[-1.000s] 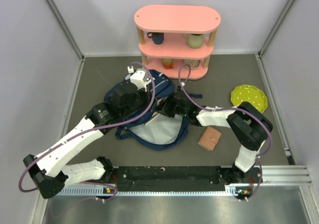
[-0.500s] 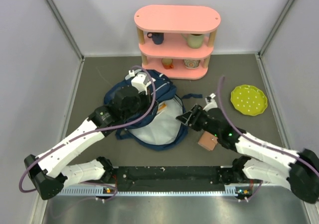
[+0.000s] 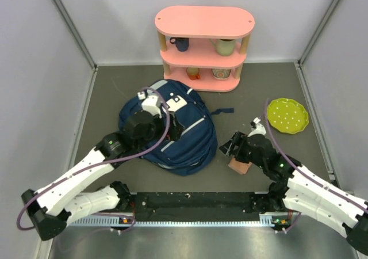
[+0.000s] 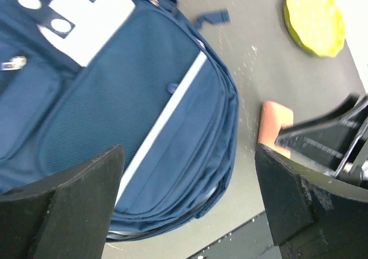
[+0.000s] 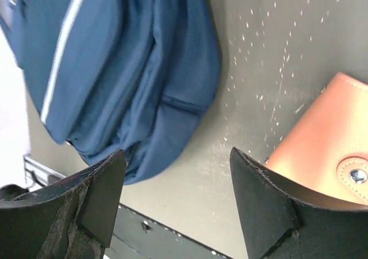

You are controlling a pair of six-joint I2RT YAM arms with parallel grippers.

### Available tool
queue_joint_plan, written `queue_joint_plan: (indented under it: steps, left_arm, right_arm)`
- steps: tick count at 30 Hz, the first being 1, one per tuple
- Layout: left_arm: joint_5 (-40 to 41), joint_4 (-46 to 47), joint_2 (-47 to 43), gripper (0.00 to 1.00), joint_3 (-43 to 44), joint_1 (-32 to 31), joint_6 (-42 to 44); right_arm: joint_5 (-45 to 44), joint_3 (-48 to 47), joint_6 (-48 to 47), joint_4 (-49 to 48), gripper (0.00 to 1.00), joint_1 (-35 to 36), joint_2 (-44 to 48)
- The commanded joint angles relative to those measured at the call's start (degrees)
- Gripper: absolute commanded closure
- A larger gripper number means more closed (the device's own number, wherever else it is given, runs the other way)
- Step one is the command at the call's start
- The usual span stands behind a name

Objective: Pack the student bag
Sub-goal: Adjust the student bag at the center of the board.

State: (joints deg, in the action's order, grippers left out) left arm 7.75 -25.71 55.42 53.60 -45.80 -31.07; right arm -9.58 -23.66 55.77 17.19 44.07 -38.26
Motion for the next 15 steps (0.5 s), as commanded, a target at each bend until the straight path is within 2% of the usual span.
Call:
queue_joint_plan:
  steps: [1,4,11,15]
  left_arm:
    - [14.6,-4.7,-6.8,0.01,-2.4,0.6,-5.0]
    - [19.3,-8.6,-9.7,0.01,-5.8,3.3,-9.4]
    - [15.4,-7.7,-16.7,0.01,-14.6,13.2,-13.9]
    - [12.3,-5.3,-19.1,0.01,-18.8,15.9,-15.3]
  right_arm:
    - [6.4,-2.2,-0.9,-1.8,0.27,-0.2,-4.5]
    - [9.3,-1.4,2.2,-6.5,0.27,0.7,-7.3]
    - [9.3,-2.4,7.6,-14.5,0.25,7.3,-16.0]
    - [9.4,-3.3,9.2,-19.2,0.25,8.9,-22.5]
